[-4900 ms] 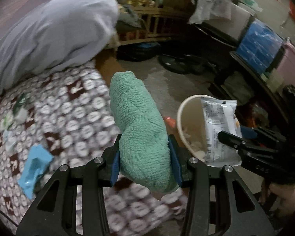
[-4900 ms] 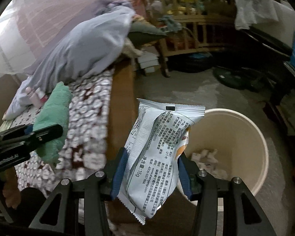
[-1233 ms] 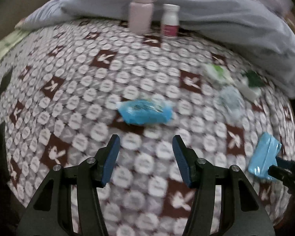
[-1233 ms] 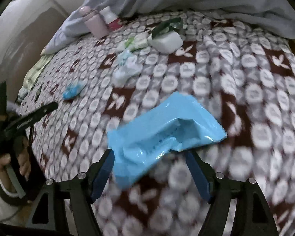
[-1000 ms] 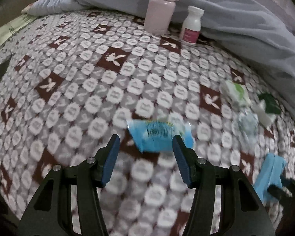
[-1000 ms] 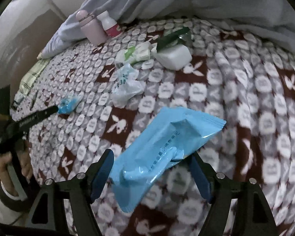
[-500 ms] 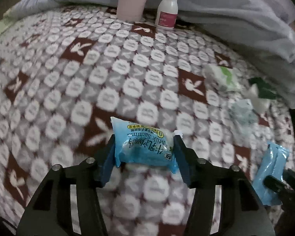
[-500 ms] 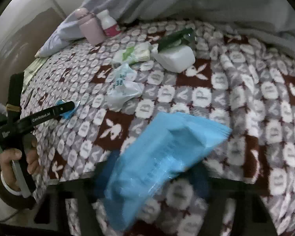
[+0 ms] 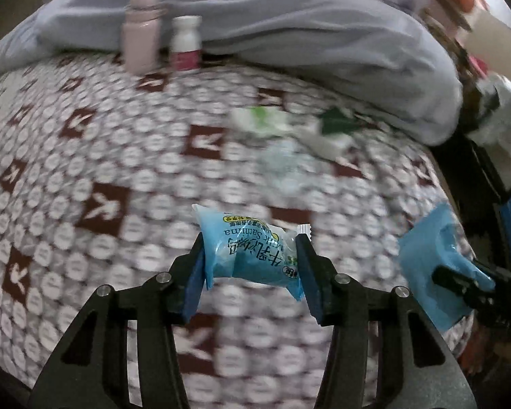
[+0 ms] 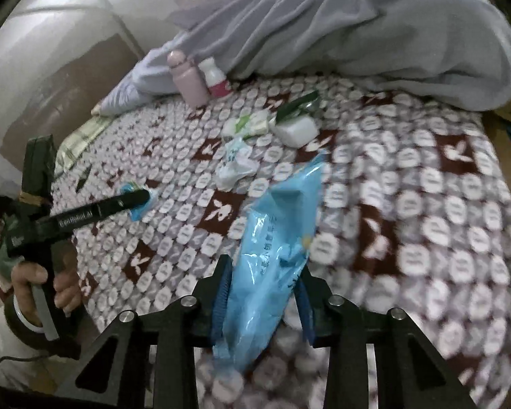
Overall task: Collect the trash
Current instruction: 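Carry the blue wrapper and blue candy packet over the white bucket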
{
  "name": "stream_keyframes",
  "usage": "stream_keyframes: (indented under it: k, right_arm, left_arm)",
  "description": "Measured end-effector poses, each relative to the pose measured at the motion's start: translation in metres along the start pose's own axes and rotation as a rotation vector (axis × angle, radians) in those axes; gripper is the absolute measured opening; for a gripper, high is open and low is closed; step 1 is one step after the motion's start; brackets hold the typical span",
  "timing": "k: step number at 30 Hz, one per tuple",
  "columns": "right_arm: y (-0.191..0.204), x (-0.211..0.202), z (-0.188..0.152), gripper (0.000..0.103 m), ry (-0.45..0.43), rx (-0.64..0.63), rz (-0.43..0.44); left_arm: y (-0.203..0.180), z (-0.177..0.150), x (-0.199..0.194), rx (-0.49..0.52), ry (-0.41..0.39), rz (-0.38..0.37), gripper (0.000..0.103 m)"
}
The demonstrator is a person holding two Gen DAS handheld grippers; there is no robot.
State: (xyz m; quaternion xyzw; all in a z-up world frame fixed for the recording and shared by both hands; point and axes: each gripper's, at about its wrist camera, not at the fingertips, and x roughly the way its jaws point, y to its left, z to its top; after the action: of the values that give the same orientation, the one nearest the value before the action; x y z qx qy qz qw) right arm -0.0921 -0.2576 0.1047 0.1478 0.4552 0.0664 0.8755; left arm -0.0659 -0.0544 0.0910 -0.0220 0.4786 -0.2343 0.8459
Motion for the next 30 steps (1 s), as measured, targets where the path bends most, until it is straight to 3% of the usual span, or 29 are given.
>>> stream_keyframes:
  k: [1,8,18,30]
  right_arm:
    - [-0.002,-0.004,-0.001,0.028,-0.003,0.002,-0.005]
    - [-0.022,-0.034,-0.021,0.028,-0.018,0.026,-0.053]
    - [-0.047,-0.091,-0.037,0.027,-0.113,0.074,-0.061]
    - [-0.112,-0.163,-0.071,0.027,-0.190,0.169,-0.183]
  left_arm:
    - [-0.013,-0.002,0.000,0.020,0.001,-0.010,0.048]
    - [-0.076,-0.012,-0.004,0.103,0.003,-0.060,0.048]
    - [-0.142,-0.012,-0.019,0.225,-0.037,-0.058,0.048]
    - [-0.248,-0.023,-0.021,0.438,-0.060,-0.089,0.048]
